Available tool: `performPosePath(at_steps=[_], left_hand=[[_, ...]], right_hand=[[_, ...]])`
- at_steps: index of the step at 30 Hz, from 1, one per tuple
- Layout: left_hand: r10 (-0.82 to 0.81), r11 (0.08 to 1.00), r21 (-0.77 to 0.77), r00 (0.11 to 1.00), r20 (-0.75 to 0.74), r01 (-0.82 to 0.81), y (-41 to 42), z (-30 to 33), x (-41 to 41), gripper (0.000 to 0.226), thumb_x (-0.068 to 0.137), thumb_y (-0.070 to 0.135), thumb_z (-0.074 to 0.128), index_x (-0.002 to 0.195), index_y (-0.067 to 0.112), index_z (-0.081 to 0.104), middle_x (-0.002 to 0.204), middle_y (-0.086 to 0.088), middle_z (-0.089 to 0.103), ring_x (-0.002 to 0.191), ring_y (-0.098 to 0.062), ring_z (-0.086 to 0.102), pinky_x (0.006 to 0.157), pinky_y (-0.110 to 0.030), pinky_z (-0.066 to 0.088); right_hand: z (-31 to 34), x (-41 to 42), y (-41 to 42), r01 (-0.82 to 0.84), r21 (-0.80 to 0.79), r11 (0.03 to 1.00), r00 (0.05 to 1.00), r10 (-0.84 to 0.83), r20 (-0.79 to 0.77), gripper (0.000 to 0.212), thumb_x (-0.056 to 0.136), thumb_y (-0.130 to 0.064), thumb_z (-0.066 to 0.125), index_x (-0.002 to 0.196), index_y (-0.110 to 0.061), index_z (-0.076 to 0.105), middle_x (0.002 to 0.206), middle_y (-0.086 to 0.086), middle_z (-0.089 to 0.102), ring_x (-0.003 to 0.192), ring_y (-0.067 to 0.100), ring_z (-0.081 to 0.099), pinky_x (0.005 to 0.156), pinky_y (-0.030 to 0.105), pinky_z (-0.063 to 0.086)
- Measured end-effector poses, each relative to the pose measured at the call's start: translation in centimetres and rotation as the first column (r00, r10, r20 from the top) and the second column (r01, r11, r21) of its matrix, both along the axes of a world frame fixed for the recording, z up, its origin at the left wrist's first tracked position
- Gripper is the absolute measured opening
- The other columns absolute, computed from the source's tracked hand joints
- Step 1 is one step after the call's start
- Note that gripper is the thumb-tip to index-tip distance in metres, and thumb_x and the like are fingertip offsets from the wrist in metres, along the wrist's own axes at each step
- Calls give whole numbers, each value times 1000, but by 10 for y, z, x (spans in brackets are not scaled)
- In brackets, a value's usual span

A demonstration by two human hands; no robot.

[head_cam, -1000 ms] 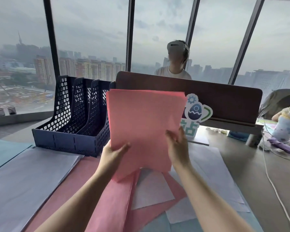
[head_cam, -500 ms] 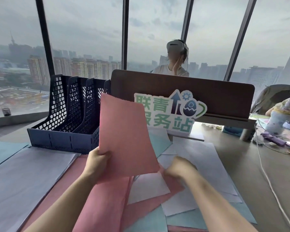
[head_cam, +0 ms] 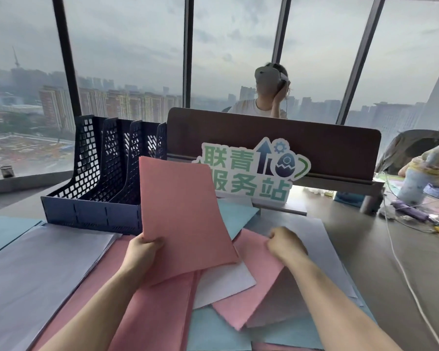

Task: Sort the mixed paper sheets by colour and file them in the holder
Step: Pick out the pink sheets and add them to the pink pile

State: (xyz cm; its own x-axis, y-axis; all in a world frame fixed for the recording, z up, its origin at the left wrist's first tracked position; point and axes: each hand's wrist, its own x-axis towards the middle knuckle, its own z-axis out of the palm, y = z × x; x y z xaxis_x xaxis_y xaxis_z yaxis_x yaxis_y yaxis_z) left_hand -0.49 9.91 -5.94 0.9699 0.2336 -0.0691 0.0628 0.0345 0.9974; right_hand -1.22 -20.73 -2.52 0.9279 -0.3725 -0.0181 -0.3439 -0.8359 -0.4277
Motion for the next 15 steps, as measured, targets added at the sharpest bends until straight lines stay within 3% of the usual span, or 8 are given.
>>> performPosePath(at_steps=[4, 9, 11, 15], left_hand=[[28, 998, -48, 1000, -4, -28, -4, 7, -1, 15, 90, -4, 59, 92, 10, 66, 82, -7, 68, 71, -22, 61, 65, -28, 49], [46, 999, -1, 999, -15, -46, -12, 14, 0, 19, 89, -6, 55, 87, 10, 64, 77, -9, 66, 66, -23, 59, 60, -26, 46], [33, 999, 25, 999, -27, -32, -16, 16, 0, 18, 89, -7, 55, 85, 9, 64, 72, -9, 65, 62, -23, 58, 56, -26, 46], [-16, 999, 38, 997, -79, 19, -27, 17, -1, 18, 89, -9, 53, 88, 6, 63, 73, -13, 66, 62, -26, 61, 51, -25, 50]], right_hand=[[20, -6, -40, 166, 91, 982, 954, -184, 237, 20, 85, -11, 52, 66, -12, 58, 69, 4, 59, 68, 28, 55, 64, 29, 43], [47, -17, -84, 299, 212, 931, 797, -365, 481, 23, 91, -8, 47, 83, -2, 68, 93, 26, 68, 85, 41, 59, 69, 35, 42], [57, -21, -94, 331, 278, 902, 733, -431, 527, 25, 93, -11, 47, 98, -1, 70, 107, 27, 67, 98, 45, 60, 77, 38, 44], [69, -26, -95, 312, 391, 866, 645, -495, 582, 26, 95, -15, 47, 104, -5, 69, 110, 24, 68, 103, 42, 59, 79, 36, 43]])
